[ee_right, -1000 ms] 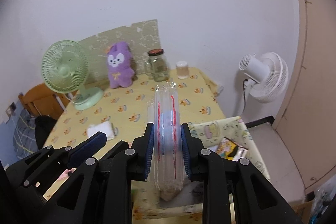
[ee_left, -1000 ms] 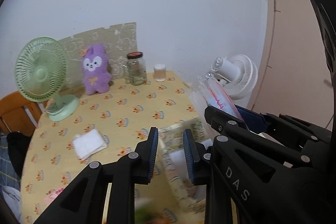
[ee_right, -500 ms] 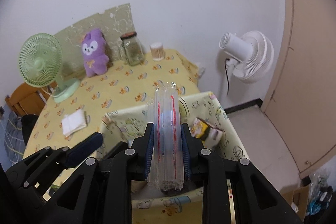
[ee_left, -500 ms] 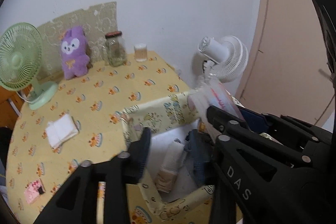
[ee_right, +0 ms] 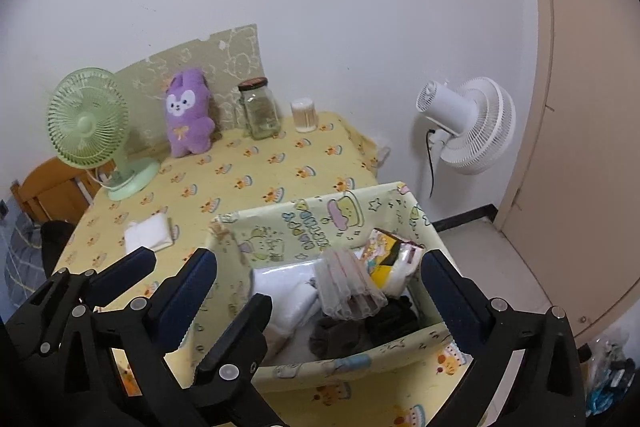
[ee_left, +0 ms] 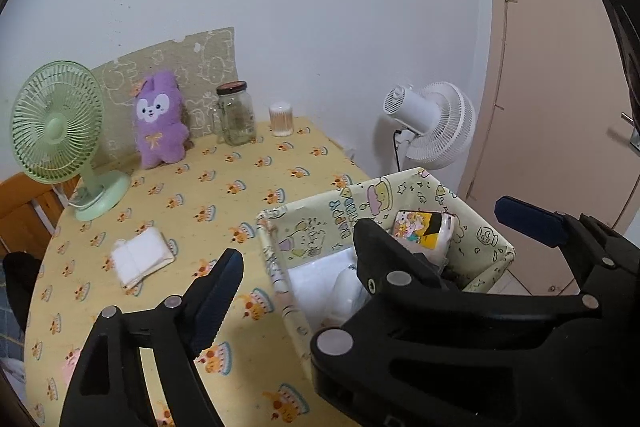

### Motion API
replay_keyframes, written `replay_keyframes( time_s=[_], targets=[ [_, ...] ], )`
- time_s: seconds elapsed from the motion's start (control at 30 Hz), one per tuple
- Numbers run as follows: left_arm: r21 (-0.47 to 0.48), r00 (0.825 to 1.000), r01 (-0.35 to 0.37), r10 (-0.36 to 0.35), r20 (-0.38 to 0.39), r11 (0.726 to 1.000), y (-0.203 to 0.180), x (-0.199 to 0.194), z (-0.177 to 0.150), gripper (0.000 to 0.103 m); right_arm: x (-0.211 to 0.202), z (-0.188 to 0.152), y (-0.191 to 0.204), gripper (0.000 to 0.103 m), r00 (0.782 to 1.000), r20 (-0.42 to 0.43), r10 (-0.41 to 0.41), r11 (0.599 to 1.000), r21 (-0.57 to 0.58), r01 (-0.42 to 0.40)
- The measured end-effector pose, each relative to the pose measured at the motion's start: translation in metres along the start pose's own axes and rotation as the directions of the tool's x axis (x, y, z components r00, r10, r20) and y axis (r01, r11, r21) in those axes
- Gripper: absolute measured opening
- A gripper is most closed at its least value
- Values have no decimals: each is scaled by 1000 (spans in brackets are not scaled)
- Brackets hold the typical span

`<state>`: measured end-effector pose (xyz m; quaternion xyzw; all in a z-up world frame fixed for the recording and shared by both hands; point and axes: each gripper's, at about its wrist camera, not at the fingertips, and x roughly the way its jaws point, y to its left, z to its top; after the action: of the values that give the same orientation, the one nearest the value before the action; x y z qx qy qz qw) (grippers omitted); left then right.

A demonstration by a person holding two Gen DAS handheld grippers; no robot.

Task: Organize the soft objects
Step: 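Move both tools back toward the green tissue pack on the table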

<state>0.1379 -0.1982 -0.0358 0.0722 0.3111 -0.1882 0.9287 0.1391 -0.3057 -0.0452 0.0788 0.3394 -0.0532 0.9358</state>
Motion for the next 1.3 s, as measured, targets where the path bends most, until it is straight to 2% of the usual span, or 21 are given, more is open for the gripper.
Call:
replay_keyframes(
  time_s=[0.27,0.67,1.0,1.3],
  targets=[
    [-25,999,-24,25,25,999,15,-25,-8,87,-22,-5,24,103,1000,22,8,1000,-28,-7],
    [-79,995,-78,83,60,994,49,-61,-39,88,-49,-26,67,103,998,56,43,996,-87,-38],
    [-104,989,-136,141,49,985,79,-78,-66,91,-57,-48,108,103,997,53,65,993,-104,-59],
    [-127,987,-147,153,41,981,95,-85,-90,93,-58,-69,130,103,997,41,71,990,-123,-65]
  ],
)
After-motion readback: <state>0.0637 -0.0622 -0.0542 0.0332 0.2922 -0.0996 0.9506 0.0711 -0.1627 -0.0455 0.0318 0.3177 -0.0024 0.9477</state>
